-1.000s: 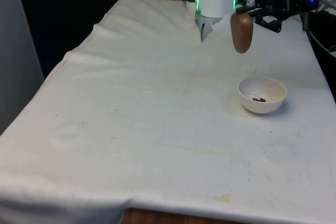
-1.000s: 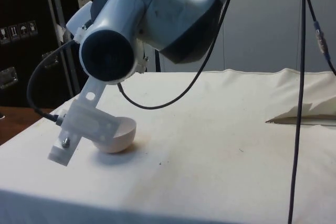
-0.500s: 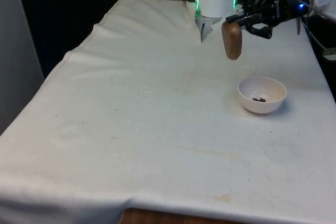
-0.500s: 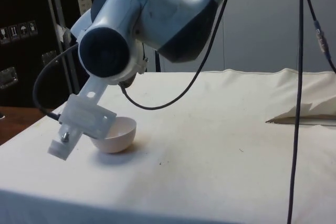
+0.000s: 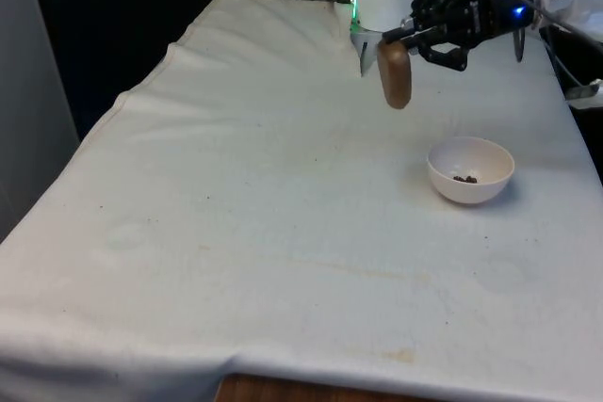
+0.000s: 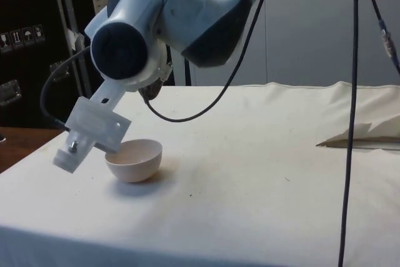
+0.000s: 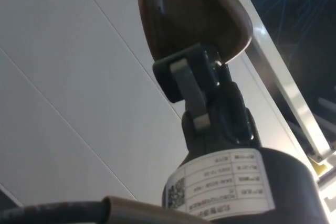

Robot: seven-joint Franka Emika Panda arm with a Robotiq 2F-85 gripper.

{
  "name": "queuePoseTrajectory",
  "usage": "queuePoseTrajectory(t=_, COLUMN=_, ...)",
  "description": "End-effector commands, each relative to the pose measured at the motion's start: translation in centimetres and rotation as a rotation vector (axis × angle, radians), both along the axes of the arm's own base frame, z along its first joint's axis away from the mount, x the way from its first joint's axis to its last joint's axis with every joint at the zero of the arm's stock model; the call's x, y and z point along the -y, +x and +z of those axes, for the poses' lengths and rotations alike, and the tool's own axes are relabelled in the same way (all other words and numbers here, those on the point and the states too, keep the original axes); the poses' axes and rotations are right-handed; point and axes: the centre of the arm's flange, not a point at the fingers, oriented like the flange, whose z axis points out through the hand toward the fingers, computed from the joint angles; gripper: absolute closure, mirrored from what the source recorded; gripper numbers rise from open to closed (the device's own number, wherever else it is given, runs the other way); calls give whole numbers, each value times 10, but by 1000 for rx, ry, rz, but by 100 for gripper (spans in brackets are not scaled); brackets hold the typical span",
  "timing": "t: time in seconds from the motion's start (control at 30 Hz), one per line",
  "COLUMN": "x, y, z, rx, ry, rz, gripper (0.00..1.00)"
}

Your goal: Pour the coffee beans from the cup into the bowl.

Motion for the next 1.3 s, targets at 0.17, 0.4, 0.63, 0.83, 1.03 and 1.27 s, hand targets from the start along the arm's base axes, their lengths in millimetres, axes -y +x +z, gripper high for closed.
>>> queuePoseTrajectory(t=0.17, x=11, y=4, z=-1, rx=-19, ry=36, rz=-7, gripper=100)
queuePoseTrajectory(t=0.4, x=19, y=6, z=-3, rx=-29, ry=69, rz=-23, gripper=100)
queuePoseTrajectory(t=0.63, x=26, y=8, z=-5, rx=-43, ry=99, rz=-39, gripper=100)
queuePoseTrajectory(t=0.83, x=37, y=12, z=-3, rx=-53, ry=121, rz=-55, gripper=100)
queuePoseTrajectory(t=1.03, x=48, y=14, z=-3, rx=-62, ry=136, rz=-64, gripper=100)
queuePoseTrajectory(t=1.27, x=60, y=16, z=-5, rx=-84, ry=154, rz=-84, gripper=100)
